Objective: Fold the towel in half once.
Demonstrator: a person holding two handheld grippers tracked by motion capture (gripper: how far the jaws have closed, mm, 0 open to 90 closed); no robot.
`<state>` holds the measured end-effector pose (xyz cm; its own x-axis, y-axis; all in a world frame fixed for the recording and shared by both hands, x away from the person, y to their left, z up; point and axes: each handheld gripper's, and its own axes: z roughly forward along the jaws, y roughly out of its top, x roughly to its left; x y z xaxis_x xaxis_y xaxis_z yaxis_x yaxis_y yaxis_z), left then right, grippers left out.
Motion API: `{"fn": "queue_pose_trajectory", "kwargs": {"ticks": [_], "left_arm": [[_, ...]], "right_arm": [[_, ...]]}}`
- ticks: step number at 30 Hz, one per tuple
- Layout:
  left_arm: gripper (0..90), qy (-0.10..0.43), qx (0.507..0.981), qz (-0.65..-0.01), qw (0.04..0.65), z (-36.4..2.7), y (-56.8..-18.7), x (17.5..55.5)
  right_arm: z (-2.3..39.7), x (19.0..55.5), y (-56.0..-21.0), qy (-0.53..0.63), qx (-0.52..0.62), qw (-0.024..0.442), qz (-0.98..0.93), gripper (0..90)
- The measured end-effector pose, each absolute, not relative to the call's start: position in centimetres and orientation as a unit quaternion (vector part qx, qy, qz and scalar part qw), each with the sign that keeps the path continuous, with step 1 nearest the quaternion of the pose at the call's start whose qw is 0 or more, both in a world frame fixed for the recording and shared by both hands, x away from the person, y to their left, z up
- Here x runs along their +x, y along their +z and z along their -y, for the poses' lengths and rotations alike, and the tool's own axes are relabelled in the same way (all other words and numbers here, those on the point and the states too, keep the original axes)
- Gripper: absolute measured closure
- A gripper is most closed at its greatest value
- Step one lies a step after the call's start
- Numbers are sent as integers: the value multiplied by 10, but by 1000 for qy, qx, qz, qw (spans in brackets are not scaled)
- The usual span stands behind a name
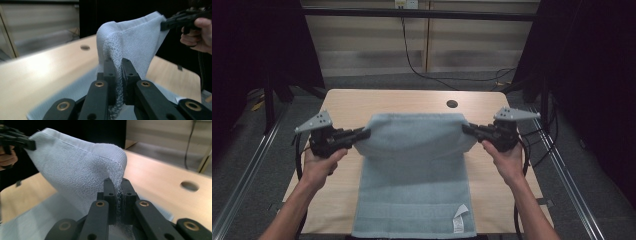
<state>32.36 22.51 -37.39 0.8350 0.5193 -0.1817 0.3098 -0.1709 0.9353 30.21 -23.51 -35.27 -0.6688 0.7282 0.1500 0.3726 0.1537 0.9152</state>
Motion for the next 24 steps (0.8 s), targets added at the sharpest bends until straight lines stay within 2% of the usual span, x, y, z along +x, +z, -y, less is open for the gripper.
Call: {"fn": "queue_pose_trajectory", "kwargs": {"ticks": [12, 15, 18, 21, 24], "left_arm": [[827, 52, 803, -268, 530, -227, -440, 269], [825, 34, 824, -274, 495, -227, -472, 254], [823, 21, 836, -264, 480, -227, -480, 243], [806, 13, 838, -263, 479, -229, -483, 237], [733, -15, 844, -266, 466, -228, -484, 219]], "right_arm": [[229, 238, -419, 500, 373, 117, -773, 839], [225, 215, -447, 481, 378, 91, -786, 819], [226, 202, -461, 471, 381, 76, -792, 818], [227, 185, -469, 464, 382, 68, -796, 776], [229, 171, -472, 450, 377, 67, -807, 697]]}}
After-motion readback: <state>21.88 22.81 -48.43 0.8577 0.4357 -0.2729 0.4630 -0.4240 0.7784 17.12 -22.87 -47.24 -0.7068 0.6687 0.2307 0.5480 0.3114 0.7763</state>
